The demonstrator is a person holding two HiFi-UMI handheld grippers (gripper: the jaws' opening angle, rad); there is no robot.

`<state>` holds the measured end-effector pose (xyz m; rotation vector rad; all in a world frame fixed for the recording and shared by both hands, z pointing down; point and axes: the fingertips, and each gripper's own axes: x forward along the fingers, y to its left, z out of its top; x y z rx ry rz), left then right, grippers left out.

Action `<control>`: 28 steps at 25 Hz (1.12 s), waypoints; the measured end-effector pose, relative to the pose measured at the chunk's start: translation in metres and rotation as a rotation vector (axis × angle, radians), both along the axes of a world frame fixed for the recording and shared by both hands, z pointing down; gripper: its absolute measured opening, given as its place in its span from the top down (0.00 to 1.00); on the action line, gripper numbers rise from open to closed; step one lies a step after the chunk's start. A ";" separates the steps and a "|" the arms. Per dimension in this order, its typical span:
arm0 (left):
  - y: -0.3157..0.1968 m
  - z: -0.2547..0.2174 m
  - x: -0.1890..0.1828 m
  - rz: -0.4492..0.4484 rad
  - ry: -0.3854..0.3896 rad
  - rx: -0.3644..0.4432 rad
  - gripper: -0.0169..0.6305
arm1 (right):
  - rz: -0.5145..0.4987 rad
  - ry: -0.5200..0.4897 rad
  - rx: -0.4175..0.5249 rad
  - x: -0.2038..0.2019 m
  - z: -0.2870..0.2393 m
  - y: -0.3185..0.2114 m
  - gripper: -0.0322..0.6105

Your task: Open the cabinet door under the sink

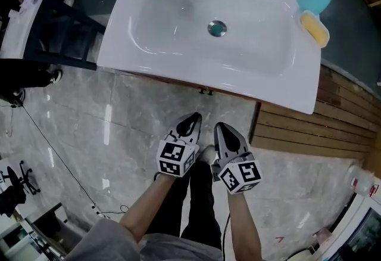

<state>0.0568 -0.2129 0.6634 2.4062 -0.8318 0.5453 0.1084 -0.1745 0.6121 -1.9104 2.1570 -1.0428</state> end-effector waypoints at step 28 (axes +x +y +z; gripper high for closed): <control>-0.061 0.110 0.021 -0.126 0.019 0.002 0.77 | 0.040 -0.048 -0.067 0.000 0.072 0.014 0.93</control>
